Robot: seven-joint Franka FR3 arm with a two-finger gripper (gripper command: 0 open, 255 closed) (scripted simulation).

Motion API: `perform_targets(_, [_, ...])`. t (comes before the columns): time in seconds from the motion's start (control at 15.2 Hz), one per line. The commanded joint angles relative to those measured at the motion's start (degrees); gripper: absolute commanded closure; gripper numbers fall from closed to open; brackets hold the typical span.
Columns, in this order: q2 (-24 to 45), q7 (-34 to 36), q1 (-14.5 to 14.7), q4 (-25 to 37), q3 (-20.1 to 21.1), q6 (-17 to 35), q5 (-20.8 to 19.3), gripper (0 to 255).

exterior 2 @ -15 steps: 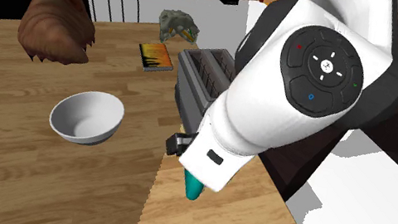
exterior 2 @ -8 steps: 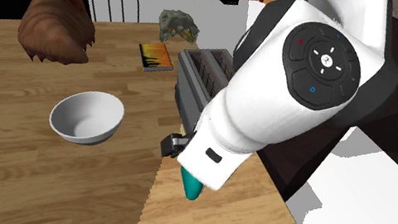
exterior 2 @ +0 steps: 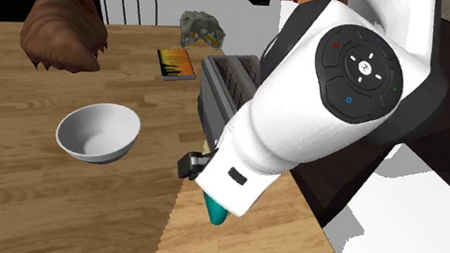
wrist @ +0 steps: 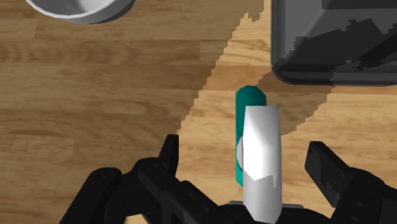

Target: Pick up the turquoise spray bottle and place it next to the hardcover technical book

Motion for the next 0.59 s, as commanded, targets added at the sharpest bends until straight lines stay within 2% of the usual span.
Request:
perform_targets(0.0, [3.6,0.3,-0.2,-3.2,-0.1,0.3,0.4,0])
perform_targets(0.07, [3.4,0.1,-0.3,-3.0,-0.1,0.1,0.4,255])
perform_targets(0.2, [2.2,0.0,-0.3,-3.6,0.0,-0.6,0.6,255])
perform_targets(0.4, [7.3,-1.2,-0.6,1.8,-0.8,-0.4,-0.1,255])
perform_targets(0.53, [4.5,-1.0,-1.6,-3.4,-0.9,2.1,-0.2,255])
